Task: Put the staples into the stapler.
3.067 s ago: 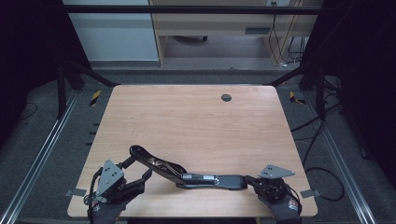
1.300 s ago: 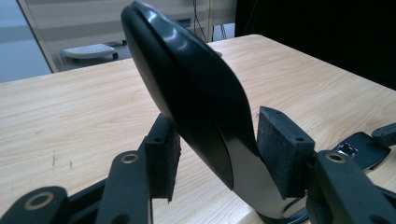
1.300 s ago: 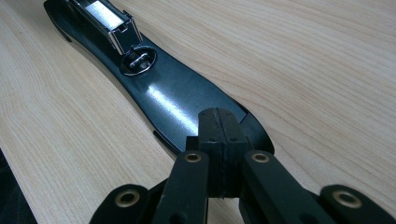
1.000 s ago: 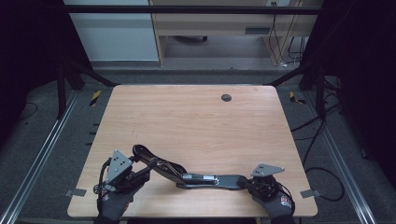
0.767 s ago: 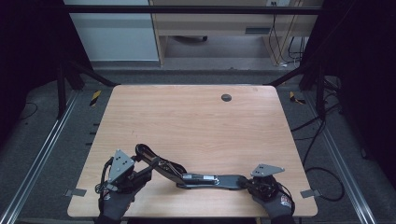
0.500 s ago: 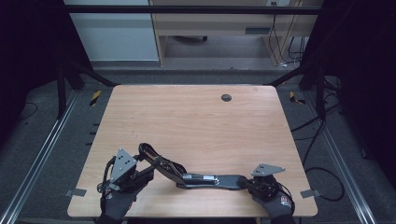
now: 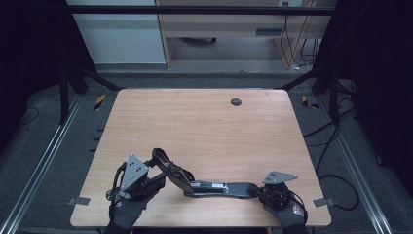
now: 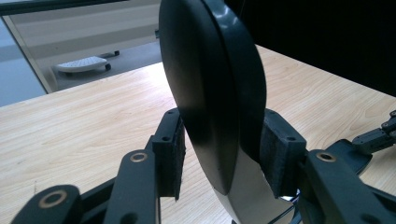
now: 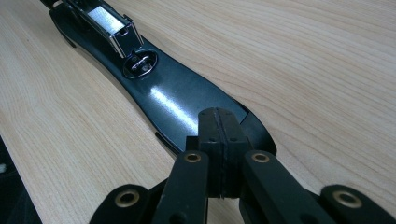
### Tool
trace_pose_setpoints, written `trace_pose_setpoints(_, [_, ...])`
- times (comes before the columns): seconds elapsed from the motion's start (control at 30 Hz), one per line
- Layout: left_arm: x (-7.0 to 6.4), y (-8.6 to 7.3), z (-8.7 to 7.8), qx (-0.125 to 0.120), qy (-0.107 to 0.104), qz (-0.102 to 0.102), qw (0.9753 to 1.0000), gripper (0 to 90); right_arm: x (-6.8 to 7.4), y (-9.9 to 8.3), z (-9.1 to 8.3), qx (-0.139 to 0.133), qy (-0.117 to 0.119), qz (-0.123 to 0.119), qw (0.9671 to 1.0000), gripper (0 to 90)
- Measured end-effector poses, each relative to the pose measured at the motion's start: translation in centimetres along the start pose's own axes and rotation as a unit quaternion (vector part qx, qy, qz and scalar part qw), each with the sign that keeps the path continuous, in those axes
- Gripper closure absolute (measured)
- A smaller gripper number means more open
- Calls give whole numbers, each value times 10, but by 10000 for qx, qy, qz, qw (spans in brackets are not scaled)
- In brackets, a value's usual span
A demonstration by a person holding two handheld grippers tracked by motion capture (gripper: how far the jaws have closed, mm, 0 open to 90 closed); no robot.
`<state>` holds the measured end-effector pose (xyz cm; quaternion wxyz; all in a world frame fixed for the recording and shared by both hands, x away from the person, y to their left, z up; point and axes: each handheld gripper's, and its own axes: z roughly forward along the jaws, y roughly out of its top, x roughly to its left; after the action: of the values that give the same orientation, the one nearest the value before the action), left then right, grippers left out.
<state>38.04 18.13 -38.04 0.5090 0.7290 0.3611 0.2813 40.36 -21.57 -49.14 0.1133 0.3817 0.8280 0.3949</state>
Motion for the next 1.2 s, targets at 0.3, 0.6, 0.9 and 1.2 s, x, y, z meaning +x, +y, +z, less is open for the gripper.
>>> trace_pose_setpoints(0.3, [-8, 4, 4, -24, -15, 106, 9999, 553, 0, 0, 0, 3, 3, 1, 10000, 900])
trace_pose_setpoints(0.6, [-14, 8, 7, -21, -47, 207, 9998, 561, 0, 0, 0, 0, 11, 0, 10000, 900])
trace_pose_setpoints(0.9, [-21, 12, 11, -32, -71, 268, 9996, 569, 0, 0, 0, 5, 10, 5, 10000, 900])
trace_pose_setpoints(1.2, [-27, 15, 15, -34, -114, 279, 9995, 576, 0, 0, 0, 8, 10, -8, 10000, 900])
